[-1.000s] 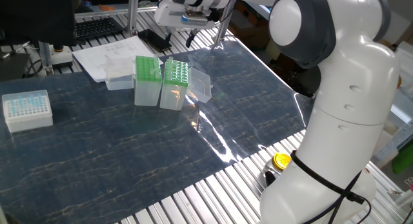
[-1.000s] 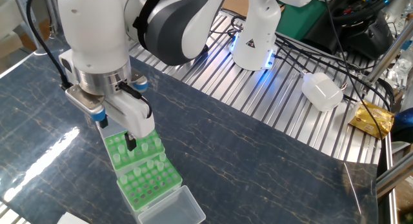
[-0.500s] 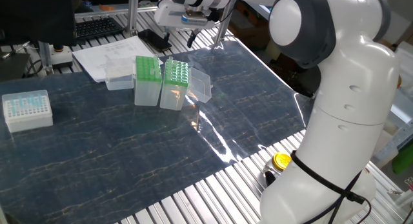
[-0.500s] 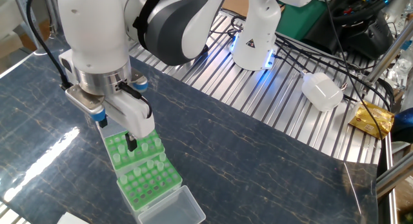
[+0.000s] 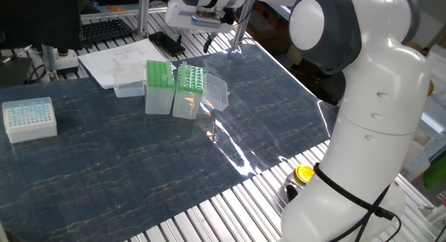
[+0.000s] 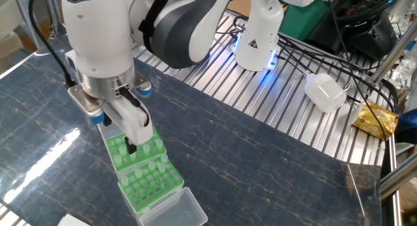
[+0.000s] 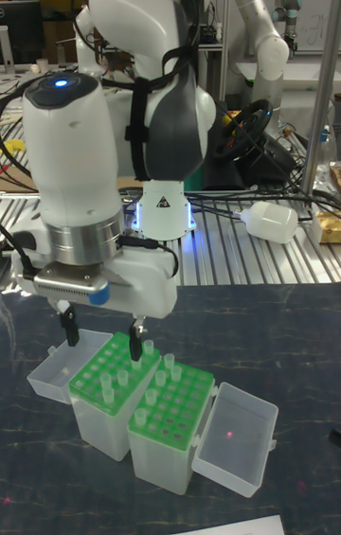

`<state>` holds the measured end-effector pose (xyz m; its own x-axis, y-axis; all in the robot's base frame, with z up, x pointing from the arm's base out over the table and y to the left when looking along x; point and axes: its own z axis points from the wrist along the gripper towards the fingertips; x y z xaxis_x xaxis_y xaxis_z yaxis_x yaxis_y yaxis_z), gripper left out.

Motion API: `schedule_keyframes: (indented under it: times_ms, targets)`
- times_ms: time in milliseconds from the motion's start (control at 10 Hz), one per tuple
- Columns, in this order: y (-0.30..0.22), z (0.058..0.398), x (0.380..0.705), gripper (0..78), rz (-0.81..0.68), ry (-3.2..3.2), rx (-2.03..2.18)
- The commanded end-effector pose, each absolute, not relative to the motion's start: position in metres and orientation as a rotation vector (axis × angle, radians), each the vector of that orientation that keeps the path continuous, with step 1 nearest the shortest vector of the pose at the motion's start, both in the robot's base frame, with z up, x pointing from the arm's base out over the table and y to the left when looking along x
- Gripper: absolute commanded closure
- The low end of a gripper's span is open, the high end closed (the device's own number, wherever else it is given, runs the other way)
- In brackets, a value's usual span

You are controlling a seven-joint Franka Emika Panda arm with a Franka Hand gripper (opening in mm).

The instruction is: Transfer all large pipette tips from one holder to another

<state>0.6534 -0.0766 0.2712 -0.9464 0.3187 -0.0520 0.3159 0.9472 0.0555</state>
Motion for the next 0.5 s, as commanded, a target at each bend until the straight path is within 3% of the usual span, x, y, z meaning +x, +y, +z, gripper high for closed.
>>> schedule_keyframes:
  times_ms: [100,500]
  targets:
    - [-0.072,0.272,0.651,0.2,0.029,3.002,0.839]
    - [-0.055,0.271,0.645,0.2,0.029,2.949,1.044]
